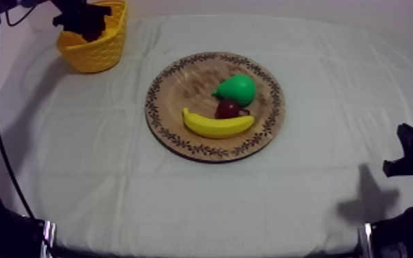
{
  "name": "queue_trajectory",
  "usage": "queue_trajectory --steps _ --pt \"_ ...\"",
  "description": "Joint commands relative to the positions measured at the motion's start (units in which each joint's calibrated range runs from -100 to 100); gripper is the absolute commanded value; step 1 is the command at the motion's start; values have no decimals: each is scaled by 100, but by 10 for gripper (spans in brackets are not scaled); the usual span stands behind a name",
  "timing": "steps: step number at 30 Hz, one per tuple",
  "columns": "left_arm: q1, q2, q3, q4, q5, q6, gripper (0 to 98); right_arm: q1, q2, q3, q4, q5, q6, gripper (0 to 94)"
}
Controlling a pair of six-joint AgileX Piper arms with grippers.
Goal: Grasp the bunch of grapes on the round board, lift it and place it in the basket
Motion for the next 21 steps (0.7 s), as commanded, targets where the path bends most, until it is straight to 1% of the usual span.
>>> queue_trajectory --steps 1,5,7,8,12,14,18,21 --pt "-6 8 -7 5 -1 -8 453 1 -2 -1 1 3 1 5" --pt "1 14 -27 8 -4 -12 456 1 -2 -1 1 3 1 5" --pt "10 6 -21 9 -17 -13 473 1 -2 -1 1 3 1 5" --pt "13 0 -17 9 -25 -13 496 1 -2 -1 1 3 1 5" --pt "44 -33 38 2 -65 15 667 1 -2 -1 1 3 1 5" --pt "64 -55 56 -9 -81 21 729 1 -2 -1 1 3 1 5" --pt "84 -115 112 -18 -132 17 809 1 -2 -1 1 3 1 5" --pt "93 -170 207 -23 -231 31 839 1 -2 -1 1 3 1 5"
